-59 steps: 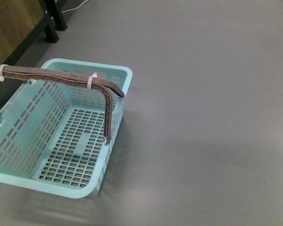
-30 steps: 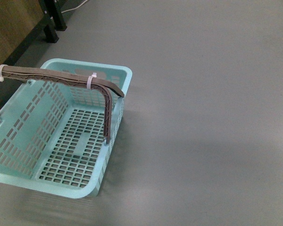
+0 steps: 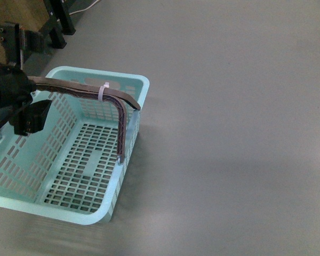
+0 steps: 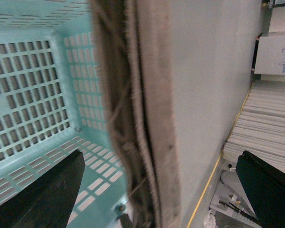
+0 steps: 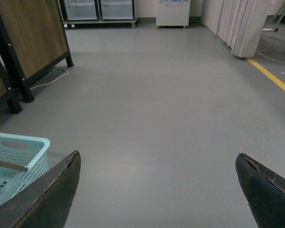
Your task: Pick lemon and mango into basket
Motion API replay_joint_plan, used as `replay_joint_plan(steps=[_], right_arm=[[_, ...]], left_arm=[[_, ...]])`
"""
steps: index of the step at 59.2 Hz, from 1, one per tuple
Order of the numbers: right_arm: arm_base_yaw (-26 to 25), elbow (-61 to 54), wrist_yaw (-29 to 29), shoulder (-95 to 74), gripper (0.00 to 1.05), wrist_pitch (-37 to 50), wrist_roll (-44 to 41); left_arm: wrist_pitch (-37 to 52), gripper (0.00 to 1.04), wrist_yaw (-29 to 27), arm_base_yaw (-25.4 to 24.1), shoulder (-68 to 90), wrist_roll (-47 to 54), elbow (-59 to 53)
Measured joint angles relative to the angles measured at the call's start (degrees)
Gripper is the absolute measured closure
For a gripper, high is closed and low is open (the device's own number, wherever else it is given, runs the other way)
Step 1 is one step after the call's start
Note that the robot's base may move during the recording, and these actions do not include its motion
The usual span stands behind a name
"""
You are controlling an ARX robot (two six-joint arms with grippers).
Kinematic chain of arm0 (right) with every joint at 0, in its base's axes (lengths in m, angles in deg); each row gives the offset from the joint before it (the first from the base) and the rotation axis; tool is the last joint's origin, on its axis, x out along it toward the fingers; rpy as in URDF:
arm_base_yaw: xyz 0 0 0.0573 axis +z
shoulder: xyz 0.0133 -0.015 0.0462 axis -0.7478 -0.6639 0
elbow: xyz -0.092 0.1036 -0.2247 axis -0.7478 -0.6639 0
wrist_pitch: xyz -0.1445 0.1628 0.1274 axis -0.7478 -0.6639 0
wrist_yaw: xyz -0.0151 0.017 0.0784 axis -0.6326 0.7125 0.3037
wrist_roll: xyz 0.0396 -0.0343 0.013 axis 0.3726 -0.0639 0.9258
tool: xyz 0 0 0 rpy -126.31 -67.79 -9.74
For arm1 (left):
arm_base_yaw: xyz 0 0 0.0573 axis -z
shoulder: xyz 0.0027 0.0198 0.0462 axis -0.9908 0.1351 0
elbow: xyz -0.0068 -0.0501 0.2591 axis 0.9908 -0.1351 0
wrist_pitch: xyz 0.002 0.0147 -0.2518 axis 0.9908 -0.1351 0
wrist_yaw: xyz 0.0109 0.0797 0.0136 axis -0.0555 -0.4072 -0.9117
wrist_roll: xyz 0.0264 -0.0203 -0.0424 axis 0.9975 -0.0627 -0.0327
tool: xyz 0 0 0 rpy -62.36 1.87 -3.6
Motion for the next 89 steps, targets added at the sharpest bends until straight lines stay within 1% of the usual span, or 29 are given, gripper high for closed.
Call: replay_joint_plan(steps=[15,20,25,32,34,40,46,52,62,68,79,86,89], right_arm=[[0.0,0.0,0.0,0.0,0.09,0.0,0.0],[0.0,0.0,0.0,0.0,0.09,0.0,0.0],[0.0,0.0,0.0,0.0,0.09,0.0,0.0],[0.0,0.0,0.0,0.0,0.09,0.0,0.0],[0.0,0.0,0.0,0.0,0.09,0.0,0.0],[0.0,0.0,0.0,0.0,0.09,0.0,0.0],[0.0,0.0,0.0,0.0,0.09,0.0,0.0],[0.0,0.0,0.0,0.0,0.09,0.0,0.0],[0.0,0.0,0.0,0.0,0.09,0.0,0.0],[0.0,0.0,0.0,0.0,0.09,0.0,0.0],[0.0,0.0,0.0,0.0,0.09,0.0,0.0],[0.0,0.0,0.0,0.0,0.09,0.0,0.0],[0.0,0.0,0.0,0.0,0.09,0.0,0.0]], left_arm=[[-3.4,0.07,-0.1,1.4,5.0,0.6,7.9],[-4.6,0.2,-0.3,1.7,5.5,1.3,9.0],[-5.9,0.36,-0.4,2.0,5.5,1.3,9.7],[-7.5,0.54,-0.4,2.1,5.7,1.3,10.0],[-8.0,0.61,-0.6,2.1,5.8,1.1,10.0],[-8.4,0.74,-1.0,2.1,5.7,-1.2,10.0],[-8.4,0.75,-1.7,2.5,4.7,-1.3,9.0],[-8.4,0.75,-2.8,2.9,1.3,-3.0,5.6],[-9.1,0.75,-5.5,4.6,-16.6,-8.0,-6.2],[-15.6,0.75,-7.2,6.0,-32.1,-10.4,-11.6],[-24.9,0.75,-8.7,6.3,-50.7,-12.3,-15.0],[-30.0,0.75,-9.2,5.2,-60.6,-12.9,-15.9],[-32.7,0.75,-8.4,3.6,-66.0,-13.7,-16.1]])
